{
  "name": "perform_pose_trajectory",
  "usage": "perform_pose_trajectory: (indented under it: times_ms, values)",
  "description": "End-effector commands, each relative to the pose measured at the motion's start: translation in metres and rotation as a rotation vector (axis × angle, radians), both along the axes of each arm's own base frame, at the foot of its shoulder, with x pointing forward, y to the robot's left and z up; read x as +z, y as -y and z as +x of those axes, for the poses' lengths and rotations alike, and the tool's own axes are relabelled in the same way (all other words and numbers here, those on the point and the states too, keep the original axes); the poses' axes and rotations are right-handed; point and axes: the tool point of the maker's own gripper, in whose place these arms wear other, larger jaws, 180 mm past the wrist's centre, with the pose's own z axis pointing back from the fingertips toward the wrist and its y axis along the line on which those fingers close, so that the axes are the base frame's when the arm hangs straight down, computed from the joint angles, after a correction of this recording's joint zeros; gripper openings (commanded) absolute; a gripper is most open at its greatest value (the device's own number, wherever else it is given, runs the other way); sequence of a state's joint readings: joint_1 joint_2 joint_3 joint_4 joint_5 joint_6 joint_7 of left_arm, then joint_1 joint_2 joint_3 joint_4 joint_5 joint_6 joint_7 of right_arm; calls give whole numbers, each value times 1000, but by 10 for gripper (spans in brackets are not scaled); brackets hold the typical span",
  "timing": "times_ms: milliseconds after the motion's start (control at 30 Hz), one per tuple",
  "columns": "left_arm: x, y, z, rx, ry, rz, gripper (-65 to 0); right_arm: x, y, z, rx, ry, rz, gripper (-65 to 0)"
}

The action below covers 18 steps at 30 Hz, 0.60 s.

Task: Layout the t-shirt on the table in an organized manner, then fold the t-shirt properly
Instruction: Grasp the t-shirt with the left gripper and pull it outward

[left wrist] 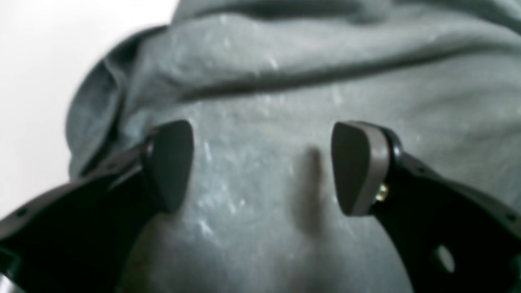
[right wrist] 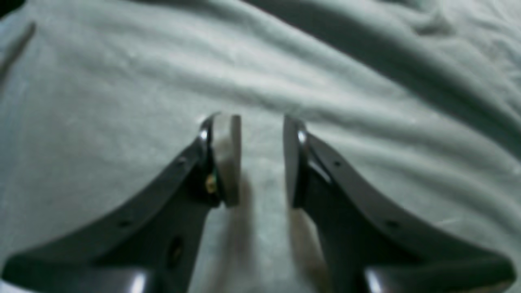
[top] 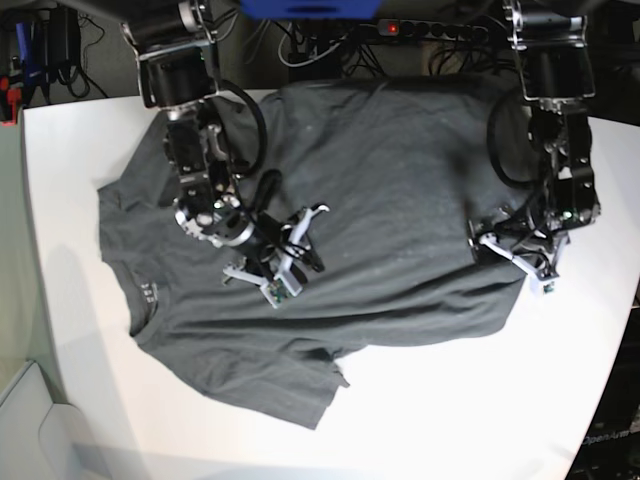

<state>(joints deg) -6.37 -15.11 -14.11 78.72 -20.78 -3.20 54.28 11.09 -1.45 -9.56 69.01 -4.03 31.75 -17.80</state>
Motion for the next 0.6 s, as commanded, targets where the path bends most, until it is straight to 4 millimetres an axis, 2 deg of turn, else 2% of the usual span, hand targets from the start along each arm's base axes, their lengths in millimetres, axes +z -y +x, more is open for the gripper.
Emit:
perform_pose_trajectory:
  times_ms: [0,33,233,333,400,467,567]
  values:
    - [6,1,3,-13,6,-3,-132,18,4,13,-6,57,22,-457]
    - [2,5,-2,-21,-18,-11,-132,18,7,13,-6,58,14,-457]
    - [-25,64,-24,-171,-147,-42,-132,16,15,14,-9,60,-4,-457]
    - [-40,89,-44,-256,-208,-38,-133,16,14,14,-9,60,-3,-457]
    - [-47,118,-57,-334,-243,-49,-133,15,15,14,-10,57,-3,-457]
    - [-43,140,-67,-410,-243,-48,-133,15,14,14,-9,57,-3,-457]
    - [-17,166,-74,-482,-169,-77,-133,15,15,14,-9,57,-4,-457]
